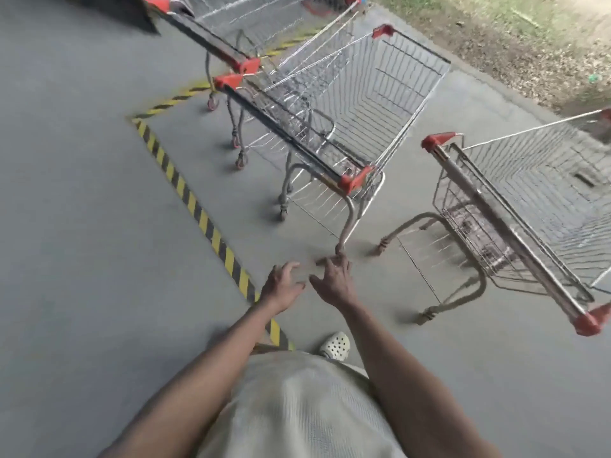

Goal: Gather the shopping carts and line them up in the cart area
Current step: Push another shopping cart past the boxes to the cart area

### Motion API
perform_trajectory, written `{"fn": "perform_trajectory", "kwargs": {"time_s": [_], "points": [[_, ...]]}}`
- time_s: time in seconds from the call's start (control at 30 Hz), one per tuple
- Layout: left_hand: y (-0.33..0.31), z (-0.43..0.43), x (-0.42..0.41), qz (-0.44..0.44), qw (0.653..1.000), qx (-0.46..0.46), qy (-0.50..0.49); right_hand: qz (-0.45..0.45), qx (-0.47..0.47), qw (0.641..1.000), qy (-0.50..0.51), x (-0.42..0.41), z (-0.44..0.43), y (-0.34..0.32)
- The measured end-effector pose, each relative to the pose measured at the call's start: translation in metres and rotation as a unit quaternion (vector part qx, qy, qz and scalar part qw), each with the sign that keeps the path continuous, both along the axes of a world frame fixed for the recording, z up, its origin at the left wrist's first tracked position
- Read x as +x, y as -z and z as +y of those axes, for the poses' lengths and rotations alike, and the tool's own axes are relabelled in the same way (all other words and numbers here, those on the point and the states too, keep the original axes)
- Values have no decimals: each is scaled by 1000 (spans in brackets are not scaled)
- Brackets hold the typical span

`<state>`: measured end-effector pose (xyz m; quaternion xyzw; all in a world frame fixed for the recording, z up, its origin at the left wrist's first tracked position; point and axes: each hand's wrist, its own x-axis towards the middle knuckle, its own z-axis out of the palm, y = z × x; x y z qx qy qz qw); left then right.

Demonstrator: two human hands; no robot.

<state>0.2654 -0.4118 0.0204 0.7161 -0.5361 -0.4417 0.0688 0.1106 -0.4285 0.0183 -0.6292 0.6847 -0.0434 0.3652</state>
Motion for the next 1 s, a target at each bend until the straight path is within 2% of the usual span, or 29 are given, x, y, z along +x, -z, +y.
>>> {"fn": "perform_trajectory", "kwargs": {"time_s": [0.13, 0.33, 0.57, 0.73, 1.0], "points": [[-1, 36, 76, 79, 984, -1, -160, -31, 34, 997, -57, 69, -21, -13], [-14, 82, 189, 130, 929, -35, -346, -77, 31, 979, -184, 209, -22, -28], [-31, 122, 336, 121, 891, -88, -429, -98, 62, 949, -292, 392, 14, -56], [-56, 156, 437, 112, 818, -152, -543, -152, 61, 927, -337, 501, 35, -81], [-89, 191, 589, 91, 725, -252, -634, -254, 111, 892, -358, 680, 46, -119]]}}
